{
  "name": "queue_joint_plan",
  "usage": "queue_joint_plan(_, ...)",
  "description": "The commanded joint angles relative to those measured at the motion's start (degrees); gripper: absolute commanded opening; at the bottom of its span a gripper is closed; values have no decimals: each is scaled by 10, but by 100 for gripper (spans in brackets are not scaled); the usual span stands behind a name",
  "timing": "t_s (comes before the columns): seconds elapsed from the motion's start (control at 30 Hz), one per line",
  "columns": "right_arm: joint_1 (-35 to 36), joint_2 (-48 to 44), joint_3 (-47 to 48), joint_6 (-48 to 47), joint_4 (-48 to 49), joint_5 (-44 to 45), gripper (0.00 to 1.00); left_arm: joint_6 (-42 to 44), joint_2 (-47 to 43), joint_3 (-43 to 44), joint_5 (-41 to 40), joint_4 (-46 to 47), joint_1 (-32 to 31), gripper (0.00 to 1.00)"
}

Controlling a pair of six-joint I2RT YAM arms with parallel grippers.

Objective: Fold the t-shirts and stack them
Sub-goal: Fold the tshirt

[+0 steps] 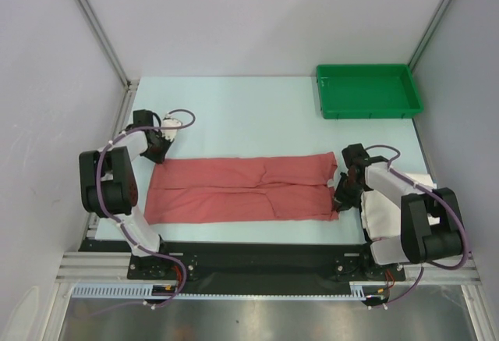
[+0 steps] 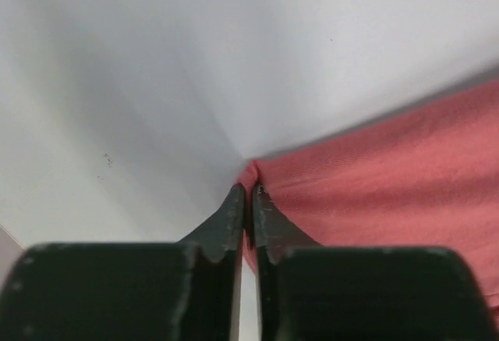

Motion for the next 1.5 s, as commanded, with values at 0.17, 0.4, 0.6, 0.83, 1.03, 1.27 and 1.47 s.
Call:
queue_joint_plan(0.17, -23, 136, 111, -52, 93, 44, 0, 56, -71, -111, 50, -85, 15, 1)
queue_joint_plan(0.4, -13, 280, 295, -81, 99, 38, 0, 95, -152, -157, 82, -161, 67, 0)
queue_joint_plan(0.6, 12, 389, 473, -87, 65, 41, 0, 119, -210, -186, 147, -217, 68, 1)
queue_joint_plan(0.83, 40, 544, 709, -83, 3, 83, 0, 182, -285, -258, 268, -283, 66, 5)
queue_joint_plan(1.03, 36, 728, 1029, -92, -89, 106, 0, 178, -287, -252, 323, -270, 7, 11)
queue_joint_plan(1.27, 19, 771, 1059, -48, 54, 99, 0, 119, -200, -209, 326, -215, -193, 12)
queue_joint_plan(1.47, 21, 822, 1121, -26, 181, 74, 0, 104, -144, -165, 362, -219, -237, 14)
